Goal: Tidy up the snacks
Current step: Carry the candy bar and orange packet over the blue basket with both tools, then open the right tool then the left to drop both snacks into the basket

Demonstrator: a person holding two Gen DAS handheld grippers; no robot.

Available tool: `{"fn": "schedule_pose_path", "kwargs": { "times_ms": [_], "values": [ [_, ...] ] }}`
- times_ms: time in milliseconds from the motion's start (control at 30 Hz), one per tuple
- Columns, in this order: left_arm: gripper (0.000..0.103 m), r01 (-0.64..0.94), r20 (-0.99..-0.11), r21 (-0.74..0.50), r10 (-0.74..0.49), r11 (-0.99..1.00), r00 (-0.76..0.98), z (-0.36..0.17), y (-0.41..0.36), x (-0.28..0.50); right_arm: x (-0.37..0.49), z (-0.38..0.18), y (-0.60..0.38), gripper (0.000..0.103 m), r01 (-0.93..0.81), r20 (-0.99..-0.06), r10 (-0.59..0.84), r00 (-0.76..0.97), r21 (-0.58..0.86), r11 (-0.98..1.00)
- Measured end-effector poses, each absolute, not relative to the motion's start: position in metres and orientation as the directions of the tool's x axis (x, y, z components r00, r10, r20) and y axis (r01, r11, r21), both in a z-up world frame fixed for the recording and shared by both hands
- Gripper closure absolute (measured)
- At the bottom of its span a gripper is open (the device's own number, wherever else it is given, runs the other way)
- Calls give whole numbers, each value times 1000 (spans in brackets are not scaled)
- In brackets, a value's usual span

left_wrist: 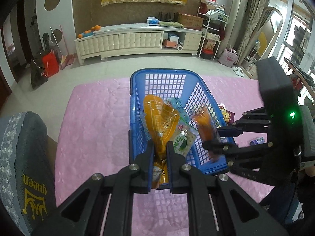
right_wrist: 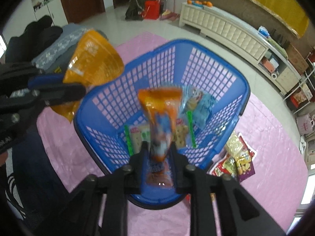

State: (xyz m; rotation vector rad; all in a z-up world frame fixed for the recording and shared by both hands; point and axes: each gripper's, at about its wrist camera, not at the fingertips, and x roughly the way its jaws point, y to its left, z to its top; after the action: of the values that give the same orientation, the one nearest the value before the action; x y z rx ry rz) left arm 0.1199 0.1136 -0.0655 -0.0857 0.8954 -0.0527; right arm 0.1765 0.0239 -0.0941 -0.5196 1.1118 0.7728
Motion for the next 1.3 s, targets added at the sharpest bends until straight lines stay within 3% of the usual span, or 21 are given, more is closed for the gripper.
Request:
{"fn": "schedule_pose_path", "kwargs": {
  "times_ms": [67, 100, 533, 1067, 1133, 1200, 1300],
  "values": [
    [92, 13, -781, -94, -82, 996, 620, -66, 114, 120, 173, -96, 22, 39, -774, -936, 263, 232, -14, 633],
    [92, 12, -782, -92, -80, 996, 618, -66, 114, 121, 169, -94, 21, 36, -774, -932, 264, 248, -27, 632],
    [92, 44, -782, -98, -104, 994, 615, -60, 100, 132, 190, -72, -9, 19, -670, -891, 329, 313, 38, 741],
    [86, 72, -818, -77, -104, 994, 566, -87, 103, 186, 232, -95, -16, 18, -603, -890, 344, 301, 101, 791],
    [79, 66, -818, -66, -92, 996, 568, -89, 107, 192, 237, -96, -15, 18, -598, -887, 348, 305, 106, 794],
    [64, 57, -814, -36, -62, 998, 577, -89, 110, 195, 242, -97, -14, 18, -593, -884, 353, 307, 113, 798],
    [55, 61, -802, -16, -50, 998, 595, -86, 112, 192, 244, -97, -15, 18, -589, -881, 360, 307, 121, 799]
  ]
}}
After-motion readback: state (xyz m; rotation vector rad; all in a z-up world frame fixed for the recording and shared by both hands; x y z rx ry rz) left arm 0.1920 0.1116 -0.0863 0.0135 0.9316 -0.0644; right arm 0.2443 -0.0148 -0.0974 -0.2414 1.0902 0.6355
